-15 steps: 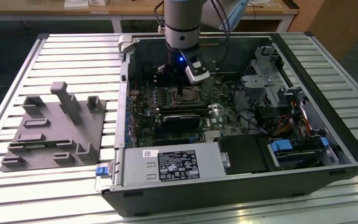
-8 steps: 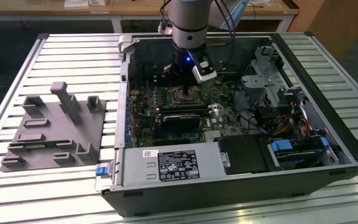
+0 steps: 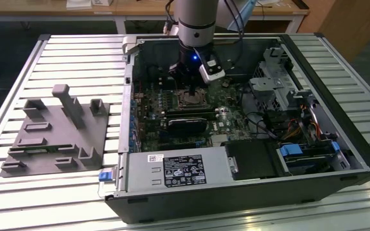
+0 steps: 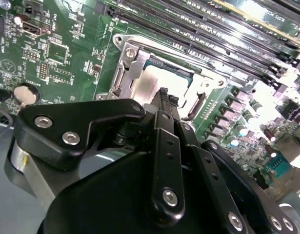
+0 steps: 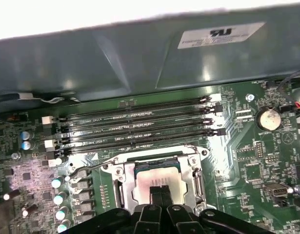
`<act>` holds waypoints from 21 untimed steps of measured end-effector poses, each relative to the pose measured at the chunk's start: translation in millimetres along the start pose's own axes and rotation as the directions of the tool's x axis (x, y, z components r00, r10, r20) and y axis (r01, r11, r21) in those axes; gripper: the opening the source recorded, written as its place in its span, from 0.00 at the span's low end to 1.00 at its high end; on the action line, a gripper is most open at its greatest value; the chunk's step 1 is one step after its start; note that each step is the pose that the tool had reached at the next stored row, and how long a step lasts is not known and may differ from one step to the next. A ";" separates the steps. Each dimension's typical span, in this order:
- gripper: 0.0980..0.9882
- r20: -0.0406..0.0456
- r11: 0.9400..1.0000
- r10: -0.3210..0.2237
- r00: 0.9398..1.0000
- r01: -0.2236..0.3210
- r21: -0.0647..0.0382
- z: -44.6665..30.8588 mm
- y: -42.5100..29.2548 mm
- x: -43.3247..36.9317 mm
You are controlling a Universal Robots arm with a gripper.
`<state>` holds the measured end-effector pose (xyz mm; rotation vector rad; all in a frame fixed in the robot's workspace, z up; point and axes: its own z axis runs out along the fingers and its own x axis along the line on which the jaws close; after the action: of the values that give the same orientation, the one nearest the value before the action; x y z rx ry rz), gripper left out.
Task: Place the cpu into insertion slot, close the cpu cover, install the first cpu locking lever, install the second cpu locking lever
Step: 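Close the cpu cover, then install the first cpu locking lever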
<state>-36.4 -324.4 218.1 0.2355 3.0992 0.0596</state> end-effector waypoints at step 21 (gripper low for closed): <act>0.01 0.000 1.000 0.000 1.000 0.000 0.000 -10.7 0.5 -0.3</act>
<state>-36.4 -324.4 228.9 0.2354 3.0991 0.0596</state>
